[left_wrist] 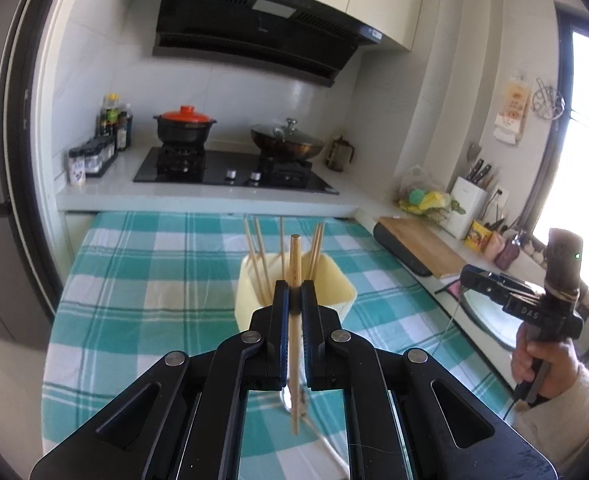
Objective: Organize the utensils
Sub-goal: 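Carry the chopstick in the left tool and the spoon in the right tool over the holder, then open the left tool to drop the chopstick in while the right tool releases the spoon into the holder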
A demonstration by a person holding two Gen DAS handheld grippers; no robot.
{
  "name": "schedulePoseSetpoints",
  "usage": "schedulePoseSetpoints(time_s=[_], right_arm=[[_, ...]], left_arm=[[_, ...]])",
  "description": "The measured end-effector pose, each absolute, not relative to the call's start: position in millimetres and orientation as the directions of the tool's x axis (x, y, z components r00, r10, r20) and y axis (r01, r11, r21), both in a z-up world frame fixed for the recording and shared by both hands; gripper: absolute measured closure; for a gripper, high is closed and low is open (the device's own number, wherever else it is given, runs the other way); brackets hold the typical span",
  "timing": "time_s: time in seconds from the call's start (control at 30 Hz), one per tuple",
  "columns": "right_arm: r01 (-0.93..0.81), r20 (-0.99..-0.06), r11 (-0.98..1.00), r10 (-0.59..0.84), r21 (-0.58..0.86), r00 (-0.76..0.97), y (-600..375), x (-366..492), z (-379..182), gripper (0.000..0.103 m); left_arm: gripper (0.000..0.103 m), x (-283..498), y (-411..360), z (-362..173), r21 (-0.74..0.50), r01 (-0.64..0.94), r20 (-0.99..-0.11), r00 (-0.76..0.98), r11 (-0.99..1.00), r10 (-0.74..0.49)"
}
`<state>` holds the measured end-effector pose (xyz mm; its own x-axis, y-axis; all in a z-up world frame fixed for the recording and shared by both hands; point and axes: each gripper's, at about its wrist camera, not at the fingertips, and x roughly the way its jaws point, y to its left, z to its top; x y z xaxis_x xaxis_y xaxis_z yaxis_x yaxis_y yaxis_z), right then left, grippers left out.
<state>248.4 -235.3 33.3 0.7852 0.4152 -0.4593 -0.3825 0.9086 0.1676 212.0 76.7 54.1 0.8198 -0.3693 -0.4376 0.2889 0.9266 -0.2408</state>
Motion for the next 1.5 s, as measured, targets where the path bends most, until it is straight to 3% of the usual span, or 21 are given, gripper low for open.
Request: schedulePoseSetpoints(time_s=[0.23,0.4,0.57,0.83,1.17,1.23,1.27,1.3,1.43,1.5], right_arm=[[-0.409,-0.377,0.895,0.446,0.178,0.812,-217.8,310.5,86.3,0.067],[-0.408,-0.339,0.899,0.438,0.160,0.832,-196.7,353.4,93.5,0.067],[-0.393,-0.381,0.898,0.439,0.195,0.814,-185.0,396.4,66.3,0.067],[-0.332,-0.524,0.899,0.437,0.285,0.731,-187.3,451.1,-4.3,0.067],[-0.284,-0.632,0.923,0.384,0.259,0.673,-173.0,485.1,-54.2,0.067],[-0.273,-0.651,0.928,0.373,0.255,0.661,-171.0,490.1,-59.6,0.066],[-0.262,-0.657,0.931,0.365,0.255,0.659,-171.2,491.2,-60.7,0.062],[-0.248,-0.661,0.935,0.354,0.253,0.662,-173.0,490.9,-60.0,0.058],[-0.246,-0.603,0.925,0.376,0.290,0.704,-195.9,460.5,-37.4,0.058],[-0.259,-0.576,0.932,0.361,0.254,0.734,-209.6,426.8,-25.4,0.055]], left_arm=[[0.099,270.1,66.6,112.7,-0.198,0.271,-0.298,0.899,0.942,-0.321],[0.099,318.1,52.2,113.9,-0.185,0.245,-0.260,0.922,0.952,-0.288],[0.099,358.3,36.3,78.3,-0.193,0.237,-0.350,0.890,0.952,-0.292],[0.099,391.5,25.4,17.0,-0.187,0.226,-0.497,0.818,0.956,-0.290],[0.097,413.0,16.2,-28.2,-0.162,0.202,-0.588,0.766,0.966,-0.259],[0.089,421.7,17.8,-35.0,-0.191,0.185,-0.618,0.740,0.964,-0.264],[0.067,424.2,19.1,-38.0,-0.207,0.176,-0.634,0.725,0.962,-0.269],[0.054,425.0,21.7,-40.0,-0.218,0.163,-0.643,0.718,0.962,-0.267],[0.050,396.6,41.2,-44.1,-0.234,0.146,-0.660,0.702,0.961,-0.268],[0.034,366.4,55.2,-49.5,-0.215,0.149,-0.672,0.695,0.965,-0.257]])
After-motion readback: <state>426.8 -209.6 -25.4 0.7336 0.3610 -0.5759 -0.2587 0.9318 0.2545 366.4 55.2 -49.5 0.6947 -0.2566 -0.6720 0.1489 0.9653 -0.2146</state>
